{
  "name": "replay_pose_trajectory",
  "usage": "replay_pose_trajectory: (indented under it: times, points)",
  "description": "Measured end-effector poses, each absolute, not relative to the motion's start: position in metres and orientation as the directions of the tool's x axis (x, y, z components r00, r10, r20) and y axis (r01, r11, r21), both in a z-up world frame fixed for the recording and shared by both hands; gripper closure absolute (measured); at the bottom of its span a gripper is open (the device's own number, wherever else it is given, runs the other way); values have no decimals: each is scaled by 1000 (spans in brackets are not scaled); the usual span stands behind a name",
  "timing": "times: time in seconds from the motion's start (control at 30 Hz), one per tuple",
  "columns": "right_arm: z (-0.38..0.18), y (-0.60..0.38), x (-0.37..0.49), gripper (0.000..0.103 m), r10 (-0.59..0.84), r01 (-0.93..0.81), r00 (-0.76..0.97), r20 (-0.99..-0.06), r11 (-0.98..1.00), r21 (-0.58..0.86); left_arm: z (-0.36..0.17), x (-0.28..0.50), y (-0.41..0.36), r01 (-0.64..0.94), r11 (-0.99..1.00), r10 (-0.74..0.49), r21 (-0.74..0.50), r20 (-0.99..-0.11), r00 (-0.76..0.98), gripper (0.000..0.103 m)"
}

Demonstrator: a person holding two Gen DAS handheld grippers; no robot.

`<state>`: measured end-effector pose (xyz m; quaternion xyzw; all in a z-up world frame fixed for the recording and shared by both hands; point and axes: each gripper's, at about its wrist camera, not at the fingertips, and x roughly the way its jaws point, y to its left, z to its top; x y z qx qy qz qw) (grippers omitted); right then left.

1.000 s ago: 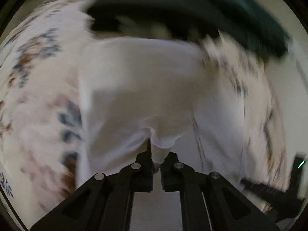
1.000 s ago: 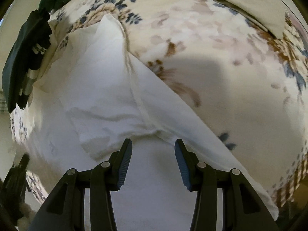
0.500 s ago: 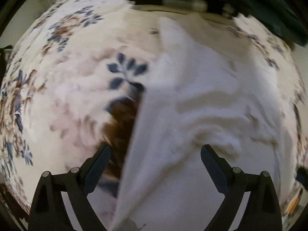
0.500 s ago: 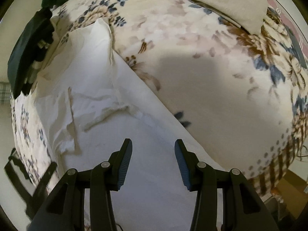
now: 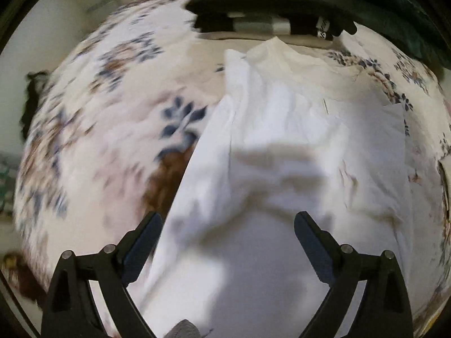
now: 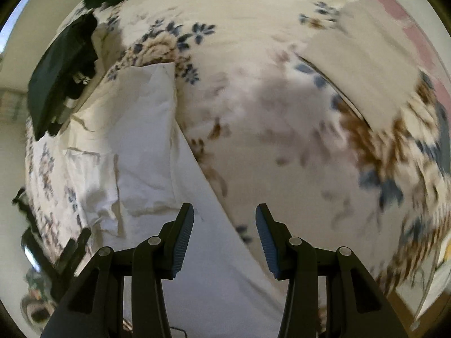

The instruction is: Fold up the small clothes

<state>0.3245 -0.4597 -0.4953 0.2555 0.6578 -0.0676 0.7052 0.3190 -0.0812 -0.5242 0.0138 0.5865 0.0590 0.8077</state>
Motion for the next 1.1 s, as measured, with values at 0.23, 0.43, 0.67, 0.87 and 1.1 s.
replay_pose_trajectory:
  times: [0.23, 0.43, 0.67, 0.87, 1.1]
  points:
    - [-502, -514, 317, 55, 304, 261, 3, -953, 919, 295, -513, 220, -157, -139, 987, 105, 84, -983, 152, 5]
    - [-524, -590, 289, 55, 254, 284, -86, -963, 933, 220, -553, 138, -276, -87, 992, -93, -87, -993, -66, 5]
    - [-543, -624, 285, 55, 233, 305, -107, -966, 933, 191, -607, 102, -340, -98, 989, -117, -106, -987, -110, 70]
    - [-536, -601, 323, 55, 234, 224, -74, -969, 951, 212, -622, 98, -328, -146, 986, -84, -78, -996, -37, 101]
    - [-536, -564, 417, 55, 431, 163, 85, -898, 883, 440, -562, 84, -272, -217, 957, -171, -192, -979, 112, 102]
